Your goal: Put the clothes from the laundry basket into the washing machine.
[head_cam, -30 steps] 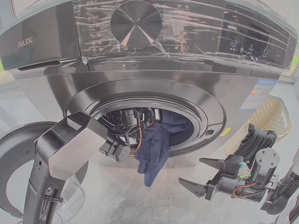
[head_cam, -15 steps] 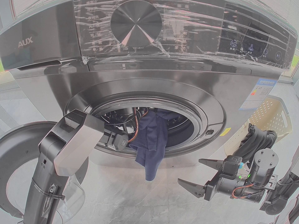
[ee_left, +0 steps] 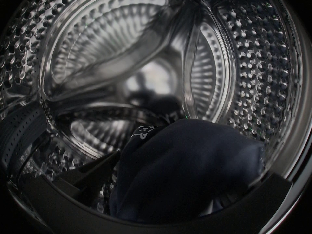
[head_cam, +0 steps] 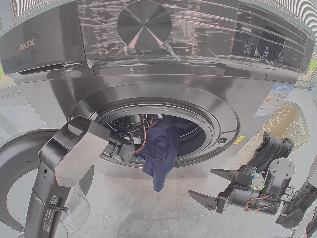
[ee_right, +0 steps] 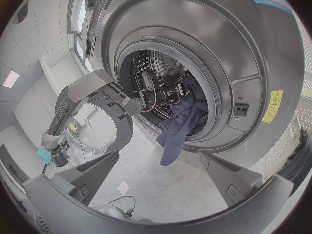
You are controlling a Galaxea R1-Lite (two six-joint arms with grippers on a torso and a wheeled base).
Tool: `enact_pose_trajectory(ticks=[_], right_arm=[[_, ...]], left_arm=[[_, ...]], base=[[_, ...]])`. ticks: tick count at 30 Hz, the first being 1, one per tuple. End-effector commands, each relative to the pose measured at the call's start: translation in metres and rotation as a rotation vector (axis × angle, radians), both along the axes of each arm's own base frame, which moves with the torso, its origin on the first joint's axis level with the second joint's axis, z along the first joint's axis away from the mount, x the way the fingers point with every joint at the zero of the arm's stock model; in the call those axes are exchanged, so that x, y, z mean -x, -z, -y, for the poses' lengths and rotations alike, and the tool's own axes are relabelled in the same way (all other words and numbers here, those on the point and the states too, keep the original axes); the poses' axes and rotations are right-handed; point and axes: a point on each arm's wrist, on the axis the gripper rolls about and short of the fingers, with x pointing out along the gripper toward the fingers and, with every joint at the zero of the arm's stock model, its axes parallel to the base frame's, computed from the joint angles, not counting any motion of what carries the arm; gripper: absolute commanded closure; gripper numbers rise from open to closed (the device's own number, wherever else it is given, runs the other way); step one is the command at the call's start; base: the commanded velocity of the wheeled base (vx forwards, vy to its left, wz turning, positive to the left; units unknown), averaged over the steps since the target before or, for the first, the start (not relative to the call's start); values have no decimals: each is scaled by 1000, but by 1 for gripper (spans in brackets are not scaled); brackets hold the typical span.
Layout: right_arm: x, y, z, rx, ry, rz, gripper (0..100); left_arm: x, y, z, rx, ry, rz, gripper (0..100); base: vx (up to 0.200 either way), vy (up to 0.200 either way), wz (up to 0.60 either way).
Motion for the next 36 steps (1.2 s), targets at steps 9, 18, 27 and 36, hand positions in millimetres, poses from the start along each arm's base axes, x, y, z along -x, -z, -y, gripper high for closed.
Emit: enact_pose_trajectory(ticks=[9, 18, 27, 36], right_arm=[[1, 1, -2, 1, -10, -2, 0], [1, 1, -2, 2, -10, -3, 0], [0, 1, -3, 0, -11, -1, 0], [-1, 0, -4, -4, -11, 4, 0]], left_arm=[[56, 18, -12, -175, 152, -320, 0], [55, 38, -7, -204, 161, -358, 100], [43, 45, 0, -180, 150, -336, 100], [-5, 5, 6, 14, 7, -90, 100]], base=[[0, 0, 0], [0, 0, 0], [0, 0, 0], [0, 0, 0]])
